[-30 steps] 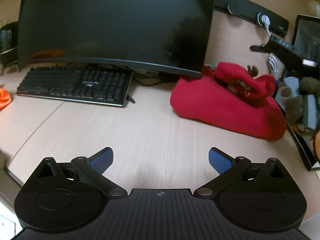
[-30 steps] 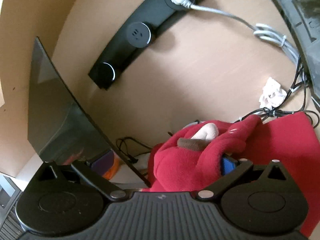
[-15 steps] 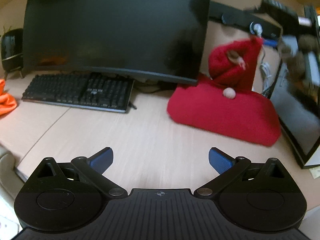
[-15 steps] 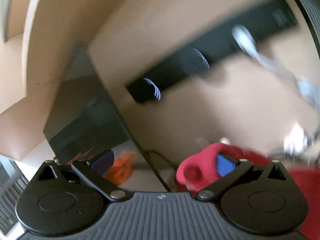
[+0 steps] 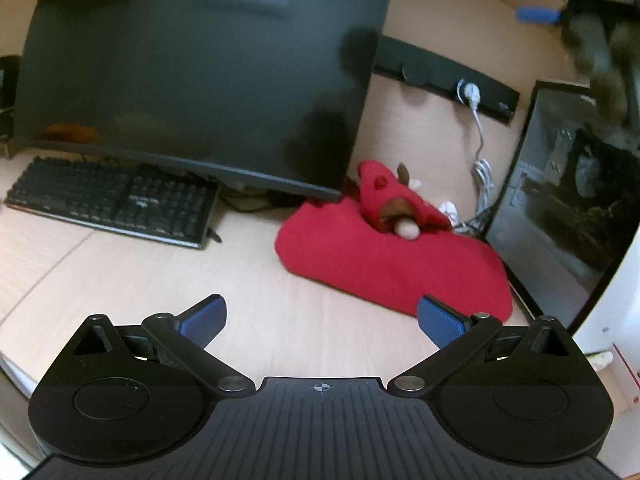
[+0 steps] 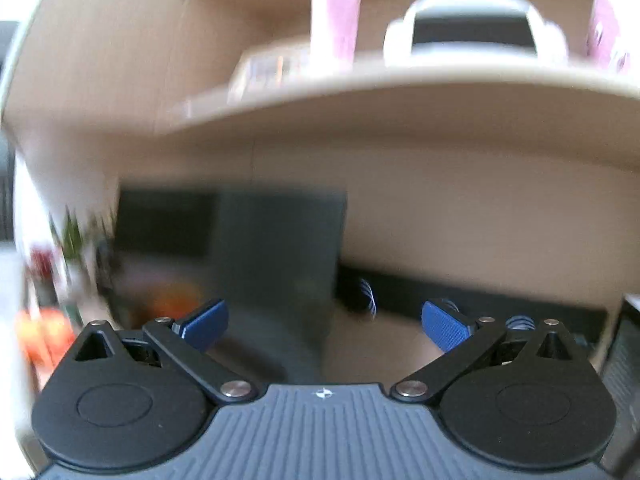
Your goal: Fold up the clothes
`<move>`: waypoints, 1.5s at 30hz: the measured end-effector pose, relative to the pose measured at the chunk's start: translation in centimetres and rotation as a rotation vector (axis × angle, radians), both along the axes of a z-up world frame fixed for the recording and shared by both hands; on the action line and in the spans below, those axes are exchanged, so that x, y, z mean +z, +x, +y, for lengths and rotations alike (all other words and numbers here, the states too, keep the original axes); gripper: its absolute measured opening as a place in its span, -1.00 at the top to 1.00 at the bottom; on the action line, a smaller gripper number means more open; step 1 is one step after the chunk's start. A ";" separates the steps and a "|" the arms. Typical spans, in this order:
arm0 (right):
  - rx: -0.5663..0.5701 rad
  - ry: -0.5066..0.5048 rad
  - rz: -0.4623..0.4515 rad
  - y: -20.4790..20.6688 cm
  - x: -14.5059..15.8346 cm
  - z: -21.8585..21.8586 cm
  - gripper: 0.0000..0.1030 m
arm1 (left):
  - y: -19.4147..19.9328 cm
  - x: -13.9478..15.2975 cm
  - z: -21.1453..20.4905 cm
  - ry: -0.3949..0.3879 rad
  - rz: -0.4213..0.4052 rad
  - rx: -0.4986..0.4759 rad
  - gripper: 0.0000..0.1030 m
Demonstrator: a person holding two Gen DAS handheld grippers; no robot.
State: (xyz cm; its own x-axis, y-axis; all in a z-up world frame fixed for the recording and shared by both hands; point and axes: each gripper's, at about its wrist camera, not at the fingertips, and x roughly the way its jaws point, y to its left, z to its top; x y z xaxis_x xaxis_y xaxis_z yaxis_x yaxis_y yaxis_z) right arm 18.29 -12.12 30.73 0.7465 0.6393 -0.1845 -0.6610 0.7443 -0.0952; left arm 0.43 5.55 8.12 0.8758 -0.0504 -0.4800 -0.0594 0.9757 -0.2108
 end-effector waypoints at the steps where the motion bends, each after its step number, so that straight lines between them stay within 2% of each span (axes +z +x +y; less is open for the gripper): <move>1: -0.023 -0.048 0.024 0.4 -2.1 -0.1 -1.00 | 0.2 -0.1 0.0 0.003 0.008 -0.004 -1.00; 5: -0.143 -0.222 0.115 2.5 -11.5 0.3 -1.00 | 0.5 -0.7 0.5 0.014 0.039 0.002 -1.00; 7: -0.181 -0.340 0.095 3.1 -16.2 1.1 -1.00 | 0.4 -1.2 1.0 0.018 0.064 0.010 -1.00; 9: -0.207 -0.454 0.031 3.4 -20.6 2.2 -1.00 | 0.2 -2.0 1.7 0.027 0.102 0.026 -1.00; 12: -0.248 -0.540 -0.107 4.0 -24.5 4.4 -1.00 | -0.2 -3.4 3.1 0.041 0.167 0.064 -1.00; 14: -0.315 -0.560 -0.177 5.7 -26.1 6.2 -1.00 | -0.8 -4.6 4.2 0.046 0.213 0.094 -1.00; 19: -0.578 -0.502 -0.219 11.6 -26.3 9.4 -1.00 | -2.3 -5.8 6.7 0.052 0.255 0.130 -1.00; 23: -0.690 -0.348 -0.308 11.2 -21.3 7.4 -1.00 | -2.4 -5.0 7.6 0.032 0.211 0.148 -1.00; 26: -0.699 -0.260 -0.366 9.2 -15.7 4.9 -1.00 | -1.7 -3.8 6.7 0.018 0.147 0.123 -1.00; 29: -0.706 -0.173 -0.423 7.1 -10.0 2.4 -1.00 | -1.1 -2.1 4.9 0.021 0.056 0.049 -1.00; 33: -0.696 -0.119 -0.519 3.6 -4.1 0.0 -1.00 | -0.5 0.8 2.3 0.059 -0.080 -0.066 -1.00; 38: -0.687 -0.068 -0.673 -0.7 0.2 -0.4 -1.00 | -0.1 3.4 0.6 0.103 -0.237 -0.153 -1.00; 45: -0.669 0.012 -0.876 -6.6 6.0 -0.7 -1.00 | -0.6 5.6 0.4 0.072 -0.387 -0.278 -1.00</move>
State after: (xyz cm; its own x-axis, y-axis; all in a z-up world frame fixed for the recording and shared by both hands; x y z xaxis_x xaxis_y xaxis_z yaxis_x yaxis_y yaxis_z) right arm 11.66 -12.80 36.72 0.8117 0.0554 0.5815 0.1692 0.9305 -0.3248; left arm -0.17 5.94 13.71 0.9488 -0.2868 -0.1325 0.2755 0.9564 -0.0970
